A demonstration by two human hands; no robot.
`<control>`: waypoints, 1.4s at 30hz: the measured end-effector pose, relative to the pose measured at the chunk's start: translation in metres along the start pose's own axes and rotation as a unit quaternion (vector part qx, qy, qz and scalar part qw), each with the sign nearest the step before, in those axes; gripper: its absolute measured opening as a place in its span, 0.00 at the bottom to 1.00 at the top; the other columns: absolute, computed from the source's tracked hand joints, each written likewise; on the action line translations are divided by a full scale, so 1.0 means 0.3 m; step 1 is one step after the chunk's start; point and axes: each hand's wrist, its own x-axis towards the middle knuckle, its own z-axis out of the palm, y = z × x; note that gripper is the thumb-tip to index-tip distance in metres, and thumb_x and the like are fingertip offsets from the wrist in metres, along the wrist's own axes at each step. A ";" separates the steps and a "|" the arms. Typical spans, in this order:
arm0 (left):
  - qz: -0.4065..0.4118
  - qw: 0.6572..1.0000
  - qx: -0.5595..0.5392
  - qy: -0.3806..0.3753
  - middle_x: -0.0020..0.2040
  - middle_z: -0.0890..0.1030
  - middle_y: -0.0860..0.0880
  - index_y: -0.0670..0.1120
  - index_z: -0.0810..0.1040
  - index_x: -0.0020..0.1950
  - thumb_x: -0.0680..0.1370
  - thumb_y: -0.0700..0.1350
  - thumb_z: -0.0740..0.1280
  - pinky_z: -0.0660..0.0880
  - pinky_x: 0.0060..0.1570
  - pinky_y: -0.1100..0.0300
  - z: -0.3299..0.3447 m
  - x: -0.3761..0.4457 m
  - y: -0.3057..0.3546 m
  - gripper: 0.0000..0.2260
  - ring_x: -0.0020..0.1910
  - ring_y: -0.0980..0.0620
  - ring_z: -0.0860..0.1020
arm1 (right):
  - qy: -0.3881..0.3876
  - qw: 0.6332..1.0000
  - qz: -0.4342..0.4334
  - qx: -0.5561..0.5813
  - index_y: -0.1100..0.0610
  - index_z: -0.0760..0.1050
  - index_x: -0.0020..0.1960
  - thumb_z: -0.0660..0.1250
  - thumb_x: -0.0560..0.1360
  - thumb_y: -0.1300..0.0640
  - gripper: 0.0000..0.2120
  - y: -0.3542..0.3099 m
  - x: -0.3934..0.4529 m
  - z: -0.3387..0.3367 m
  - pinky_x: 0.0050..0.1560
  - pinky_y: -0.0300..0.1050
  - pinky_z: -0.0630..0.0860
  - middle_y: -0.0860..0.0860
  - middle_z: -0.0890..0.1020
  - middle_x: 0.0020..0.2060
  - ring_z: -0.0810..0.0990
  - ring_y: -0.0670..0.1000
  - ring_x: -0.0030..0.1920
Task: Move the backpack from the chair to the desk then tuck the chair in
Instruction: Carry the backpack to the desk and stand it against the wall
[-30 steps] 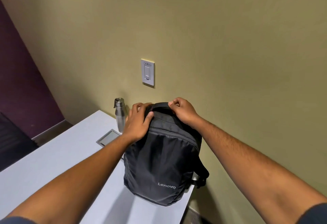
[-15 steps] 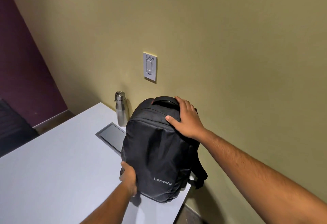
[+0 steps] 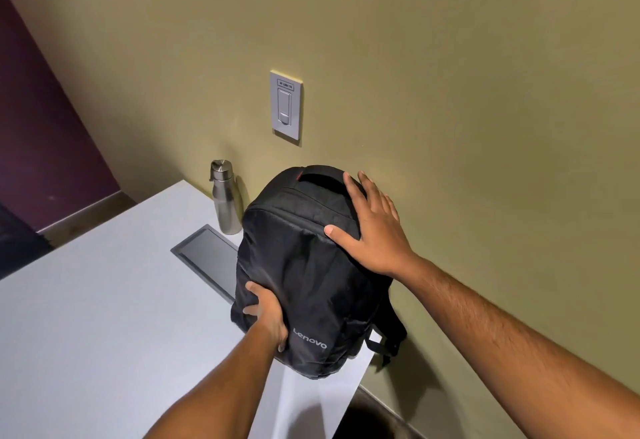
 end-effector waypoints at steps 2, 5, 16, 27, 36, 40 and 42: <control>0.000 1.000 0.010 -0.003 0.85 0.51 0.47 0.56 0.41 0.83 0.74 0.79 0.43 0.45 0.76 0.26 0.040 0.022 0.035 0.44 0.81 0.33 0.54 | 0.001 1.000 0.001 -0.013 0.44 0.40 0.88 0.62 0.81 0.32 0.46 0.007 0.016 0.007 0.87 0.60 0.44 0.51 0.44 0.88 0.44 0.54 0.88; 0.005 0.999 0.031 -0.010 0.85 0.49 0.46 0.56 0.42 0.84 0.75 0.79 0.42 0.43 0.77 0.27 0.089 0.054 0.087 0.43 0.82 0.33 0.51 | 0.005 0.999 0.005 -0.037 0.45 0.38 0.87 0.59 0.82 0.30 0.45 0.013 0.032 0.022 0.87 0.59 0.43 0.51 0.42 0.88 0.42 0.52 0.87; 0.050 0.994 0.095 -0.012 0.84 0.53 0.44 0.54 0.46 0.84 0.76 0.77 0.42 0.49 0.77 0.27 0.076 0.073 0.077 0.42 0.81 0.33 0.53 | 0.007 0.998 0.002 -0.067 0.44 0.35 0.87 0.47 0.77 0.25 0.46 0.025 0.045 0.032 0.86 0.57 0.41 0.49 0.42 0.88 0.42 0.50 0.87; 0.367 0.856 0.362 0.039 0.81 0.58 0.37 0.38 0.59 0.80 0.87 0.52 0.54 0.58 0.79 0.37 -0.069 -0.048 0.022 0.25 0.81 0.34 0.54 | 0.019 0.999 -0.026 -0.038 0.44 0.39 0.87 0.55 0.81 0.29 0.43 0.050 0.038 0.033 0.86 0.59 0.44 0.51 0.48 0.88 0.45 0.53 0.87; 0.501 0.690 0.510 0.115 0.85 0.51 0.44 0.45 0.52 0.83 0.86 0.57 0.55 0.54 0.81 0.45 -0.187 -0.244 -0.008 0.29 0.84 0.41 0.49 | 0.076 0.996 -0.037 -0.030 0.49 0.52 0.87 0.60 0.85 0.38 0.37 0.045 -0.105 0.006 0.85 0.63 0.47 0.55 0.55 0.87 0.48 0.57 0.87; 0.528 0.639 0.544 0.130 0.85 0.50 0.46 0.46 0.51 0.84 0.86 0.59 0.54 0.54 0.81 0.46 -0.233 -0.315 -0.050 0.31 0.84 0.43 0.49 | 0.081 0.994 -0.043 -0.053 0.50 0.51 0.87 0.62 0.84 0.39 0.38 0.050 -0.206 -0.014 0.86 0.64 0.49 0.56 0.51 0.87 0.47 0.58 0.87; 0.543 0.611 0.561 0.132 0.85 0.50 0.46 0.47 0.51 0.84 0.85 0.61 0.54 0.54 0.81 0.46 -0.262 -0.352 -0.085 0.32 0.84 0.43 0.49 | 0.074 0.993 -0.049 -0.074 0.50 0.50 0.87 0.64 0.84 0.41 0.39 0.048 -0.274 -0.023 0.85 0.64 0.49 0.56 0.50 0.88 0.46 0.58 0.87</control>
